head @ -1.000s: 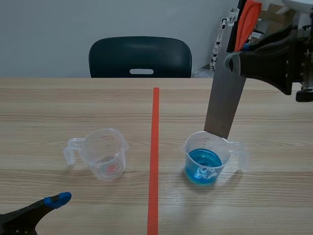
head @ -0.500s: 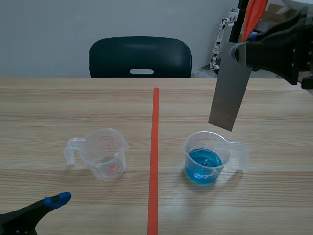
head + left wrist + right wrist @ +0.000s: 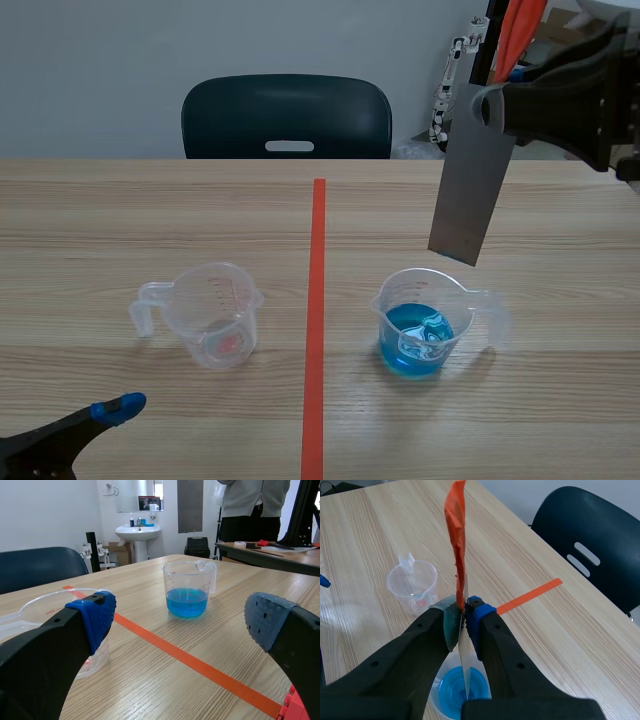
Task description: Do the redox reaction experiment. raise the plate out of the solution
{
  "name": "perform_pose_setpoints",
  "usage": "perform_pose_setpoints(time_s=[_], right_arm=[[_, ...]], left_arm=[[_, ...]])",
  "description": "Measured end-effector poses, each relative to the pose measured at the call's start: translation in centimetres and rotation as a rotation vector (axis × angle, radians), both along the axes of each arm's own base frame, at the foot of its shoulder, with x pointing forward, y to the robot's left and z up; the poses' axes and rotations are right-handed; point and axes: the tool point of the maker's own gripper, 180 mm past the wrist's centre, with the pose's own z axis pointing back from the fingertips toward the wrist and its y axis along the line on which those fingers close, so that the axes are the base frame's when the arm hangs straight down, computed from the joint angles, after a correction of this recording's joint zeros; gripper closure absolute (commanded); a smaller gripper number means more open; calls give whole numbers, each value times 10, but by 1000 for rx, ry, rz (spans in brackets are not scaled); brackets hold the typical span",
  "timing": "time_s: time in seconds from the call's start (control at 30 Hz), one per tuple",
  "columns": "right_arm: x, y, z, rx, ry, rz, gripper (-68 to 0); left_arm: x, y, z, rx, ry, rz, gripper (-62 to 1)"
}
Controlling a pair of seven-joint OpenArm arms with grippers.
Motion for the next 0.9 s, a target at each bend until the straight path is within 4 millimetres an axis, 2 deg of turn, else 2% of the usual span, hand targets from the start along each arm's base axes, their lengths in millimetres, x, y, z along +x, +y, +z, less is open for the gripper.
perform_pose_setpoints(time_s=[0.9], right_arm=[[1,-1,-2,-16,4,-1,-6]], left_arm=[[0,0,0,0,0,0,-540]])
